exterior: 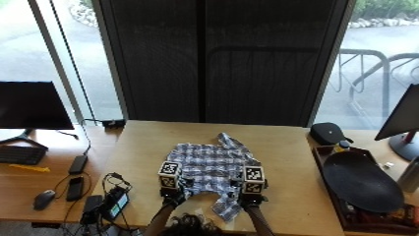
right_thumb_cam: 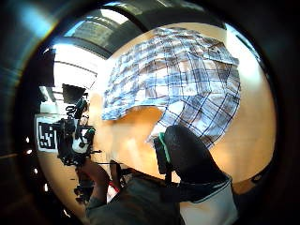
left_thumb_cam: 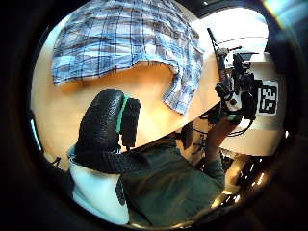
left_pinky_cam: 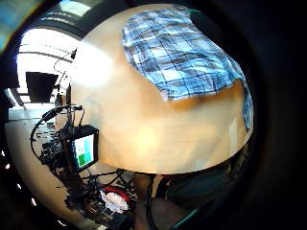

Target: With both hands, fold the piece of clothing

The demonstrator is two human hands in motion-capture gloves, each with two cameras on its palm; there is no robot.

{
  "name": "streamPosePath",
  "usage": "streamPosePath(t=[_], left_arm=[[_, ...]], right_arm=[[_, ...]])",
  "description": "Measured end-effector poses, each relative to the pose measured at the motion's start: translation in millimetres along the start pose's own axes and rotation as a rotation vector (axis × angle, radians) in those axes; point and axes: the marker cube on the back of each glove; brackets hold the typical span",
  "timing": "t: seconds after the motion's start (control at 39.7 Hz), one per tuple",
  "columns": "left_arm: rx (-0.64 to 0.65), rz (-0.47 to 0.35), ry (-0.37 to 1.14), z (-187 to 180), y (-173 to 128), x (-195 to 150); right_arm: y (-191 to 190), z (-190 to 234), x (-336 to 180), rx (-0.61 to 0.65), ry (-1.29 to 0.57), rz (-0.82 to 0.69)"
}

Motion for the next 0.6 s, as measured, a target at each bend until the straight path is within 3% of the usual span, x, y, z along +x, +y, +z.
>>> streamPosePath(t=[0.2,0.35,0.48,0.6], left_arm=[[-0.077,0.007,-0.005,36.3,-25.8,-0.3],[-0.276,-0.065,-0.028,24.0,10.8,6.4],[-0.259,-0.044,-0.004,32.0,6.7,4.3],[-0.300,-0.020,0.049,40.4,8.1,5.5]], right_arm=[[-15.3,37.6,1.3,-0.058,0.005,-0.024],[-20.0,56.9,-1.5,-0.146,0.032,-0.055],[0.9,38.5,-0.1,-0.236,0.113,-0.024],[-4.9,46.5,-11.3,-0.204,-0.043,-0.144]])
